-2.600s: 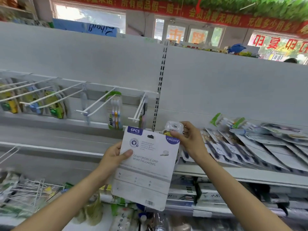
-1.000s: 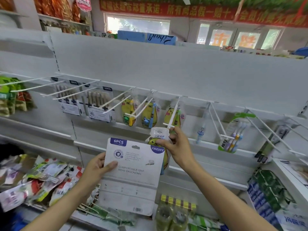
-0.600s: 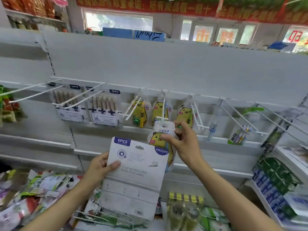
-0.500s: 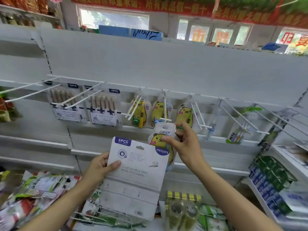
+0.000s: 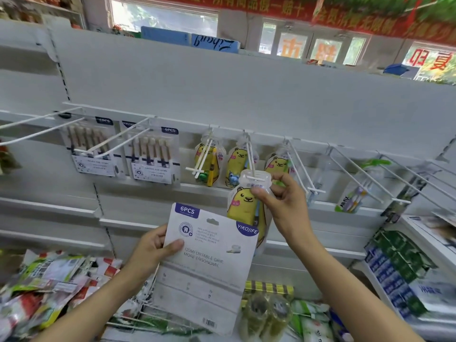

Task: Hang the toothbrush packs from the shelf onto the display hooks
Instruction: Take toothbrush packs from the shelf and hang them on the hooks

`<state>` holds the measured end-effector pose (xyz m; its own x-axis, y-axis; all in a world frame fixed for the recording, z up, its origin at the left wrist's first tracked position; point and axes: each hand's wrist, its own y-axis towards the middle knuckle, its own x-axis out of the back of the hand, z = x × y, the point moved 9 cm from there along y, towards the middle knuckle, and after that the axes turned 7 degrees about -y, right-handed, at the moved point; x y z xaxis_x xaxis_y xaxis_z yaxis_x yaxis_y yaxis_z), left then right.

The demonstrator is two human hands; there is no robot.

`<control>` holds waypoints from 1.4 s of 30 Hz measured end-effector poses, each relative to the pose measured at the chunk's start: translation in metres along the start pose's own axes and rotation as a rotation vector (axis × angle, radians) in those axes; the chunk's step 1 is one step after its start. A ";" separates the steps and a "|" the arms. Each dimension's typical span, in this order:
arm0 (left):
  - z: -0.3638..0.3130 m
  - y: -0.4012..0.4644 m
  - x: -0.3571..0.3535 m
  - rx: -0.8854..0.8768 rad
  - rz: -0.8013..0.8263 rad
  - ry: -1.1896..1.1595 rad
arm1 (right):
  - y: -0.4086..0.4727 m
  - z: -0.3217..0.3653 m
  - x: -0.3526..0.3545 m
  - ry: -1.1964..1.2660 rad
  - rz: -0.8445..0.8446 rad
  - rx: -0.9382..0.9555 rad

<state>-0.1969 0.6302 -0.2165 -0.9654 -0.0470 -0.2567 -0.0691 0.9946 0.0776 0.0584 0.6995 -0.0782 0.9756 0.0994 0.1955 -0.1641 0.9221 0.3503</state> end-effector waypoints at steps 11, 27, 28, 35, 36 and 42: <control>0.013 0.006 0.006 0.031 -0.072 -0.025 | 0.092 -0.054 -0.007 -0.202 -0.061 -0.044; 0.014 0.012 0.039 0.016 -0.216 -0.093 | 0.186 -0.098 -0.002 -0.356 -0.150 -0.104; 0.013 0.011 0.041 0.011 -0.223 -0.094 | 0.186 -0.100 -0.002 -0.346 -0.168 -0.097; 0.002 0.008 0.045 -0.014 -0.265 -0.079 | 0.170 -0.096 0.002 -0.407 -0.210 -0.141; -0.002 0.007 0.046 -0.020 -0.275 -0.078 | 0.165 -0.092 0.002 -0.394 -0.211 -0.148; -0.020 0.002 0.054 -0.071 -0.340 -0.022 | 0.096 -0.079 -0.002 -0.560 -0.233 -0.108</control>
<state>-0.2544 0.6275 -0.2113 -0.8788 -0.3716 -0.2995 -0.4035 0.9136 0.0504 0.0526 0.8171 -0.1171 0.7544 -0.2935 0.5871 0.0879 0.9316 0.3528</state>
